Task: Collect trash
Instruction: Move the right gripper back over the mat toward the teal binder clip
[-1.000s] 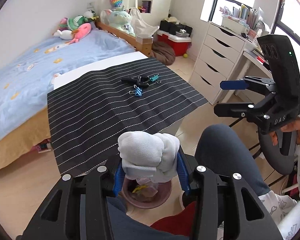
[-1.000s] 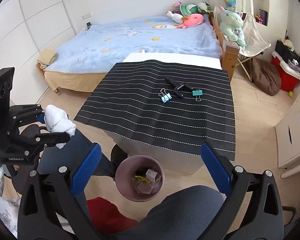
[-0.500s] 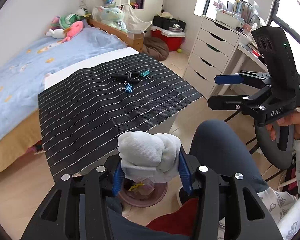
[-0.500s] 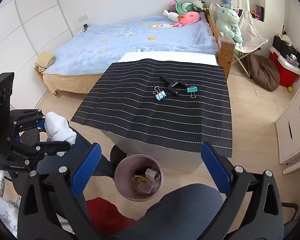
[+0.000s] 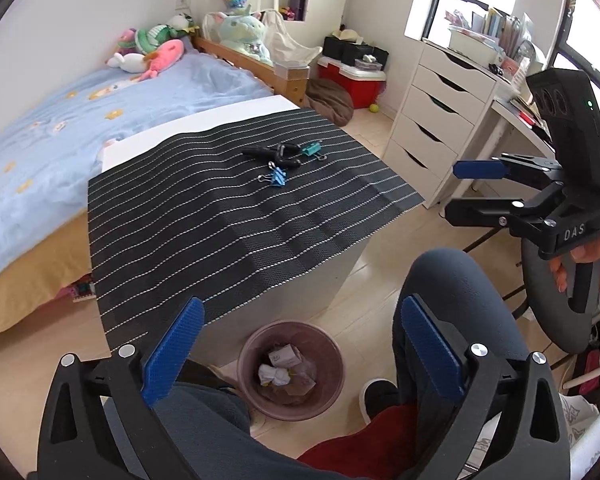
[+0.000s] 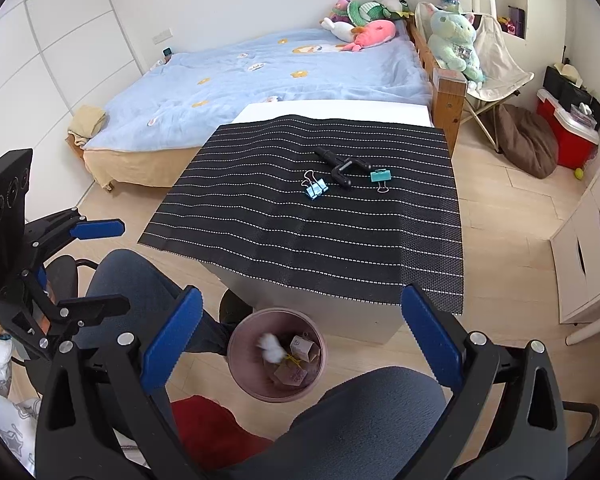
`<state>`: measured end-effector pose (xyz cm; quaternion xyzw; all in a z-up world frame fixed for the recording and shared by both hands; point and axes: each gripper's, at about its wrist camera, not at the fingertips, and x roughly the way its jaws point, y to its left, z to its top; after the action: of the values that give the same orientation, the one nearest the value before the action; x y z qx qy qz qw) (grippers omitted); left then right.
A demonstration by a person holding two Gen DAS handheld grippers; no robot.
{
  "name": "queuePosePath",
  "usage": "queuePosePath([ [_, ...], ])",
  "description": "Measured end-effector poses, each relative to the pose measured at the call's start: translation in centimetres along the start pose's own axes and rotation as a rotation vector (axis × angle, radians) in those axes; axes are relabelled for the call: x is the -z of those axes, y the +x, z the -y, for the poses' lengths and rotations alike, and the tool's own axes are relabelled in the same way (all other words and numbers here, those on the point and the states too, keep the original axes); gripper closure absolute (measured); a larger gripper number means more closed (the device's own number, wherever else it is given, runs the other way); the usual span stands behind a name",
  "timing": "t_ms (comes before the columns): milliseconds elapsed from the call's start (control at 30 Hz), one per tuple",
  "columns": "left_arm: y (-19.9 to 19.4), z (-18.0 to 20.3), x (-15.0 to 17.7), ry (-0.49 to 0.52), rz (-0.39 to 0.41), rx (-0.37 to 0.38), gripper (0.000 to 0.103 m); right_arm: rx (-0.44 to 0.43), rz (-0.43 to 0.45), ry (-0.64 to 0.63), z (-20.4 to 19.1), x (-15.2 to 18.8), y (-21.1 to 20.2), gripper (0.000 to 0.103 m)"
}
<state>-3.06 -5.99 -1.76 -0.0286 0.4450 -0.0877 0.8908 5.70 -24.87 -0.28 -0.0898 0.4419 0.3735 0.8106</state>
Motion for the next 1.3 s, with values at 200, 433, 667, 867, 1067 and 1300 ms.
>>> queuePosePath([
  [200,-0.1,-0.8,0.0,-0.029,0.012,-0.031,0.008,-0.003,-0.009,-0.003,-0.1,0.0,0.3,0.005],
  [433,-0.3,-1.6,0.0,-0.064,0.035,-0.040,0.008,-0.003,-0.017,-0.002,-0.1,-0.2,0.9,0.005],
  [667,-0.1,-2.1,-0.5,-0.090,0.051,-0.037,0.008,0.013,-0.015,-0.007,0.8,-1.2,1.4,0.005],
  [867,0.1,-2.4,-1.0,-0.095,0.062,-0.035,0.008,0.033,-0.004,-0.014,2.0,-3.6,2.1,0.005],
  [1067,0.4,-2.6,-1.2,-0.100,0.061,-0.027,0.008,0.080,-0.011,-0.028,3.5,-6.6,3.9,0.005],
  [1300,0.5,-3.0,-1.2,-0.112,0.057,-0.024,0.008,0.165,-0.055,-0.054,5.4,-9.6,7.6,0.005],
])
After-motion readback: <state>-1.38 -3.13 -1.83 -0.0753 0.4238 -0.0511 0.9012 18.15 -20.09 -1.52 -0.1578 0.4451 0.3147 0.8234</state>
